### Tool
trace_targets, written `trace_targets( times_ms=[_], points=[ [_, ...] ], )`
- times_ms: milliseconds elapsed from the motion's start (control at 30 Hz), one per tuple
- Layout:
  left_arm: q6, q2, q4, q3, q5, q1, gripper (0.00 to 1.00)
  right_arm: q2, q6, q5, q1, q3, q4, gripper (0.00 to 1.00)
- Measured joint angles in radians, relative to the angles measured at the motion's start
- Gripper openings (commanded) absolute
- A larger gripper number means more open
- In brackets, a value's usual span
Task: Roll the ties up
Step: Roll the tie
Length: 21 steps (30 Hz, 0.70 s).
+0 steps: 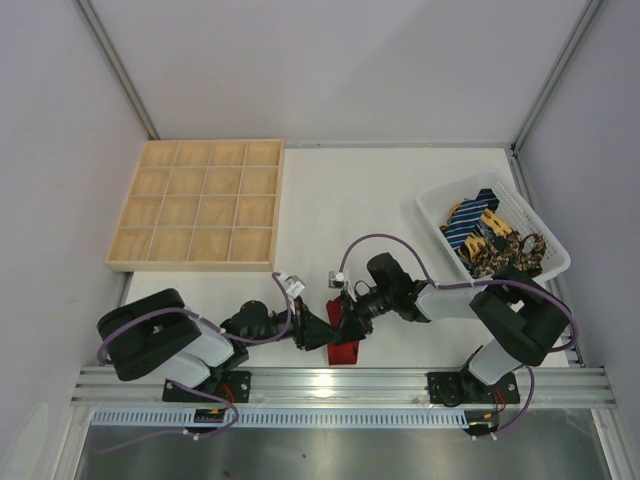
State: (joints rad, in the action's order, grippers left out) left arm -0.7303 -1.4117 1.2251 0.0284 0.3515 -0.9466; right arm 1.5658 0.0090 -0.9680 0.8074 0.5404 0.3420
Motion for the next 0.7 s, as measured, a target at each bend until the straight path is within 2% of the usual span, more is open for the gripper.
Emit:
trace_targets(
  times_ms=[200, 333, 500, 700],
  points=[
    [-0.056, -0.192, 0.131, 0.019, 0.016, 0.000, 0.44, 0.000, -0.002, 0.039, 0.000, -0.011, -0.047, 0.00],
    [-0.058, -0.203, 0.138, 0.025, 0.023, 0.000, 0.46, 0.000, -0.002, 0.044, 0.000, -0.015, -0.055, 0.00],
    [-0.051, -0.094, 0.085, 0.020, 0.018, 0.000, 0.57, -0.001, -0.002, 0.030, 0.000, -0.014, -0.032, 0.00],
    [-0.020, 0.158, 0.024, 0.020, 0.007, 0.000, 0.63, -0.008, -0.005, 0.018, 0.000, -0.011, -0.018, 0.00]
  ],
)
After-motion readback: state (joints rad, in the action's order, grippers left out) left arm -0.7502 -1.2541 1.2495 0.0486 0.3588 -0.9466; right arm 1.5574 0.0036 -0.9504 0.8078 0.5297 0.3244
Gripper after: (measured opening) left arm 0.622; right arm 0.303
